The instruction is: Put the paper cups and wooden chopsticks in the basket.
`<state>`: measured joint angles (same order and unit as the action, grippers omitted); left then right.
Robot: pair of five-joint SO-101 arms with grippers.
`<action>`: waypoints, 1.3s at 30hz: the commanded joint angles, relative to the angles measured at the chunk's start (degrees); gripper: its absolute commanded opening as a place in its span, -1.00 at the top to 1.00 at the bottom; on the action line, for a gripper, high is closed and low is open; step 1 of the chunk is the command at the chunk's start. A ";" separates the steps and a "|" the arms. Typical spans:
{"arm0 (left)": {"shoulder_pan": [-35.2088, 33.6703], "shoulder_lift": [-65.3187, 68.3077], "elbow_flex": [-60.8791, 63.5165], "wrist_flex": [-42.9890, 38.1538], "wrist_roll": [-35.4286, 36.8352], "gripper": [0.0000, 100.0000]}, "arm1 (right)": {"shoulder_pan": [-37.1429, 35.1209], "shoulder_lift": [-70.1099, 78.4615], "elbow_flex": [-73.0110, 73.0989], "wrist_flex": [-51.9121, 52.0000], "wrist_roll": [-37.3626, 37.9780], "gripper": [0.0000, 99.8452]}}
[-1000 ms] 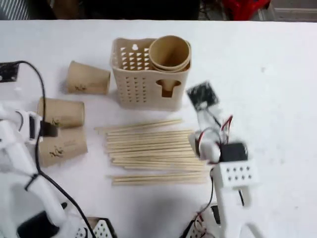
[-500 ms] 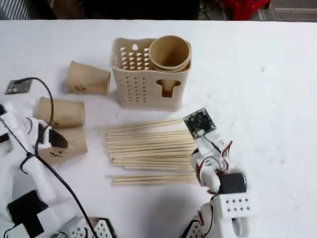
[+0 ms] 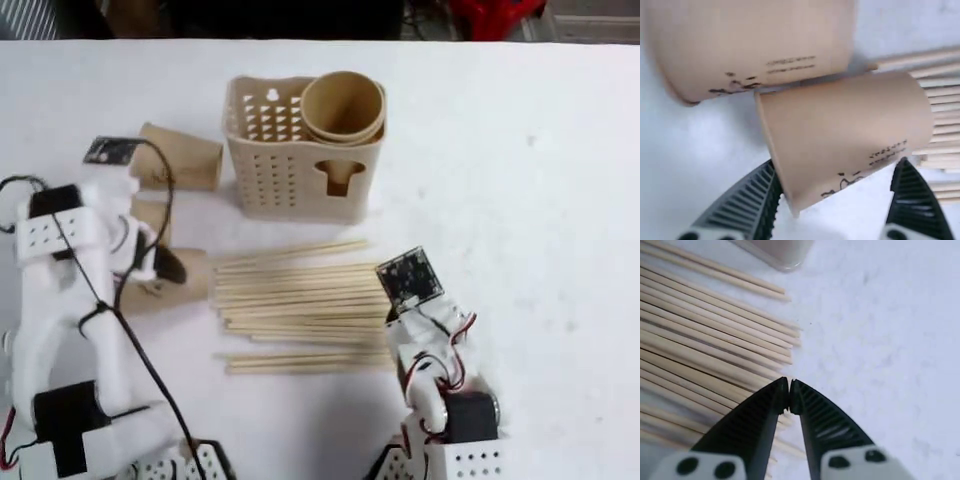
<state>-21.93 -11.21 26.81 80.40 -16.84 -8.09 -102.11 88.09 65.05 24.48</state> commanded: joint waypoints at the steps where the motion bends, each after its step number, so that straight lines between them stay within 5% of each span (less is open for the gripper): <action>1: 6.73 -0.22 -5.10 0.88 5.27 0.35 | 0.57 -0.22 -0.18 -0.04 0.62 0.96; 11: 21.93 0.31 -6.59 0.26 10.64 0.45 | 0.57 -0.22 0.00 -0.04 0.62 0.96; 22: 23.08 0.04 -5.27 -0.62 4.13 0.92 | 0.57 -0.22 0.00 -0.04 0.62 0.96; 33: 23.25 -6.55 -30.07 22.15 -0.62 0.96 | 0.22 -0.22 0.70 -0.57 0.62 0.96; 39: 25.98 -9.10 -40.62 21.89 -0.97 0.96 | 0.22 -0.22 0.70 -0.75 0.62 0.96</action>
<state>0.57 -17.63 -5.19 101.85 -17.19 -8.00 -102.11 89.05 65.05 24.48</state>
